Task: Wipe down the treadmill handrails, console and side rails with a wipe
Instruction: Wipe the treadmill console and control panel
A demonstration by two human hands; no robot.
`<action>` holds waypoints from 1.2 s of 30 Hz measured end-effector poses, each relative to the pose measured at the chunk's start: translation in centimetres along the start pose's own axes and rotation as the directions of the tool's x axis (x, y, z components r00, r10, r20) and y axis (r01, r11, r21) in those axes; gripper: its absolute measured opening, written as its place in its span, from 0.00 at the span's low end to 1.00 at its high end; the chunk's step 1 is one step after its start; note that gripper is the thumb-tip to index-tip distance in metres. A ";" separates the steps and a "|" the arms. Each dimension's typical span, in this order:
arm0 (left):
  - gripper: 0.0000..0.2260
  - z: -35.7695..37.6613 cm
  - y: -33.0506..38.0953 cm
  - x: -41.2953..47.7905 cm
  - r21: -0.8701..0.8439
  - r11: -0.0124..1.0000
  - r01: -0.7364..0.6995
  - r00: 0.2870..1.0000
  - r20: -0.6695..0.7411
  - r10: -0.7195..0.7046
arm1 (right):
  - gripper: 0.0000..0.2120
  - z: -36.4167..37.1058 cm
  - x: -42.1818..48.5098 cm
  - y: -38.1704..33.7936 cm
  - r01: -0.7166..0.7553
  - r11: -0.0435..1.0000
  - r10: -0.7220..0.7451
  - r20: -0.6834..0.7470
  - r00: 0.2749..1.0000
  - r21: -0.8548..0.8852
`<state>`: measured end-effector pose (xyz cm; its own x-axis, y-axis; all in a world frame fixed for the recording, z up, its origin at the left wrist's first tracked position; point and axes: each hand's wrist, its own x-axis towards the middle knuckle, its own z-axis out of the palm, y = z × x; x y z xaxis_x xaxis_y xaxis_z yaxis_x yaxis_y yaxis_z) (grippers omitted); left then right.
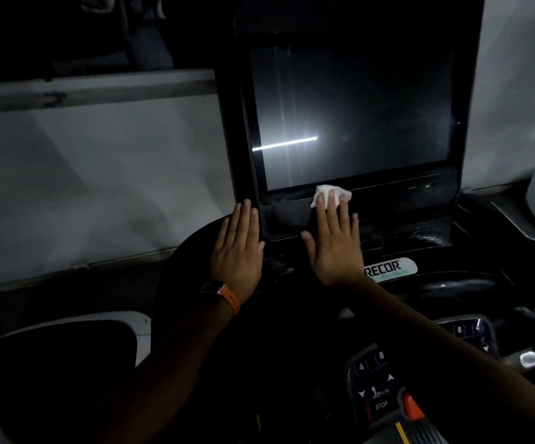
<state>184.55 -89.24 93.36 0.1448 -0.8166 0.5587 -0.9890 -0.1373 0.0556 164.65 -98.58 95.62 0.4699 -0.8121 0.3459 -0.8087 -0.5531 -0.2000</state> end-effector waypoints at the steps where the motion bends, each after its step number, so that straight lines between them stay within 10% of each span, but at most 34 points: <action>1: 0.35 0.1 0.0 0.0 -0.010 1.000 0.001 1.000 -0.010 -0.001 | 0.35 0.2 0.0 -1.2 0.071 0.997 -0.072 0.013 0.997 0.005; 5: 0.35 0.2 -0.1 -0.1 -0.012 1.000 -0.002 1.000 -0.007 0.002 | 0.32 0.8 -0.4 -1.8 0.390 0.915 -0.382 0.087 0.920 -0.103; 10: 0.35 0.1 -0.3 -0.1 -0.012 1.000 -0.003 1.000 0.000 0.003 | 0.34 0.7 -1.5 -0.3 0.032 0.998 -0.030 0.032 0.999 -0.054; 16: 0.30 0.3 -0.4 -0.2 0.001 1.000 0.009 1.000 0.010 -0.009 | 0.33 2.4 -2.8 -2.8 0.424 0.899 -0.416 0.090 0.905 -0.109; 23: 0.33 0.1 0.0 -0.2 -0.054 0.998 0.019 1.000 0.003 -0.018 | 0.35 0.6 -3.8 5.1 0.019 0.996 -0.011 0.098 0.995 -0.082; 30: 0.33 0.0 0.4 -0.3 -0.045 0.998 0.050 0.999 0.017 -0.050 | 0.33 0.2 -0.5 1.6 0.287 0.956 -0.285 0.040 0.958 -0.064; 36: 0.33 -0.2 1.0 -0.3 -0.038 0.996 0.075 0.997 0.028 -0.074 | 0.36 -0.6 0.3 3.6 -0.118 0.991 0.119 -0.014 0.993 0.057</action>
<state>183.53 -89.08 93.41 0.2187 -0.8196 0.5296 -0.9757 -0.1772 0.1288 161.74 -100.72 95.54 0.3658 -0.8693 0.3325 -0.8369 -0.4635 -0.2912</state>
